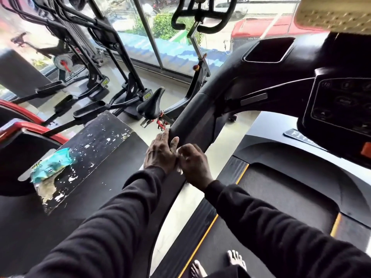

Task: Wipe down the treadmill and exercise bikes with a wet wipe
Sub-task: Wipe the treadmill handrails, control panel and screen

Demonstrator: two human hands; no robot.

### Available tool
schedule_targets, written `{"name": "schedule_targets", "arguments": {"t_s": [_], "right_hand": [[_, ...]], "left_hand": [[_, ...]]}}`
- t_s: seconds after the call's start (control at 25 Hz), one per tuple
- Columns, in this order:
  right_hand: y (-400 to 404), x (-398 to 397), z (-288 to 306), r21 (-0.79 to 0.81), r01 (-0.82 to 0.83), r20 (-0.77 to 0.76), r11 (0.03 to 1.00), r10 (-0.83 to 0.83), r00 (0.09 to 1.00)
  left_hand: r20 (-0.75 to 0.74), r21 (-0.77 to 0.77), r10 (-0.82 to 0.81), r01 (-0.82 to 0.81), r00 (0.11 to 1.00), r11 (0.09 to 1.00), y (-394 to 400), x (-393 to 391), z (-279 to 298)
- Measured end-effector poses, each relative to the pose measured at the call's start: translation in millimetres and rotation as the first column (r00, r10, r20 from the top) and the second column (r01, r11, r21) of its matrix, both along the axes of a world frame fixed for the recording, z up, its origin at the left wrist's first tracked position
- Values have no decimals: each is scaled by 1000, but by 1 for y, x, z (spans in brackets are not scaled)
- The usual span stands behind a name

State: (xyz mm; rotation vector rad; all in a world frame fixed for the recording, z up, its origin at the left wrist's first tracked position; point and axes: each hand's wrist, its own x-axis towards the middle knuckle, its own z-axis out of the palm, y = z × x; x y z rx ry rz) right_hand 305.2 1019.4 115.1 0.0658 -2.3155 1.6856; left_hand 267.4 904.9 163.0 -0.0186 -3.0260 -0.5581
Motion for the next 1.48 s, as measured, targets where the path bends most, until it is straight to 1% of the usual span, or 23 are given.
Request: {"name": "schedule_targets", "arguments": {"t_s": [0.04,0.08,0.16,0.24,0.28,0.32,0.36,0.48,0.52,0.56,0.68,0.72,0.76,0.92,0.96,1.0,1.12,1.16,1.2,1.32,1.36,1.4,1.48], "right_hand": [[2,1,-2,23,-41,1,999,41,999],[7,-5,0,16,-34,2,999,34,999],[18,-28,10,-68,102,18,992,-101,995],[23,-44,17,-129,278,50,952,-274,960],[18,-42,16,-133,314,53,940,-310,949],[8,-32,14,-126,305,34,944,-303,952],[-4,-16,9,-120,241,9,963,-242,970],[-26,32,-6,-42,-56,-12,998,56,998],[-22,30,-7,-24,-78,-20,997,78,997],[-16,19,-5,-31,-32,-25,999,31,999],[-1,-16,8,-133,220,58,966,-214,975],[-3,-16,10,-145,244,62,959,-237,969],[-10,-9,9,-146,224,46,964,-220,975],[-32,35,-5,-13,-45,-25,999,44,999],[-28,30,-6,-9,-49,-34,999,49,998],[-22,19,-3,-30,-3,-25,1000,2,1000],[-12,-4,6,-133,246,76,960,-238,968],[-17,0,6,-148,264,77,953,-255,964],[-25,9,4,-148,222,52,964,-216,975],[-45,50,-4,-49,-66,11,997,67,998],[-42,50,-5,-21,-104,-4,994,104,995],[-37,42,-4,-27,-81,-24,996,80,997],[-26,19,2,-82,91,-14,993,-92,996]], "left_hand": [[-8,11,-9,9,1000,1000,0,0,0],[-27,18,-23,24,999,1000,0,0,-1],[-62,11,-34,35,998,999,-4,5,-3],[-78,8,-19,20,997,1000,-15,16,-5],[-82,8,-8,9,997,1000,-22,25,-8],[-86,2,-2,2,996,1000,-30,33,-11],[-91,-4,3,-3,996,1000,-35,40,-13],[-111,-1,16,-16,994,1000,-45,46,-15],[-112,0,19,-19,994,1000,-45,46,-16],[-113,-1,20,-20,993,1000,-45,45,-17],[-130,4,22,-22,991,1000,-47,46,-19],[-135,7,21,-20,991,1000,-47,47,-19],[-133,11,22,-20,991,1000,-47,47,-18],[-126,32,16,-12,992,999,-45,46,-16],[-128,33,18,-13,992,999,-45,45,-16],[-125,37,21,-17,992,999,-46,45,-16],[-116,43,-3,9,993,999,-49,48,-17],[-122,41,-22,28,992,999,-52,51,-18],[-138,38,-37,43,990,998,-57,55,-20],[-187,29,-37,43,982,999,-76,72,-26],[-197,22,-32,37,980,999,-79,76,-27],[-199,19,-22,26,980,999,-81,79,-29],[-202,27,-9,15,979,1000,-81,80,-29]]}}
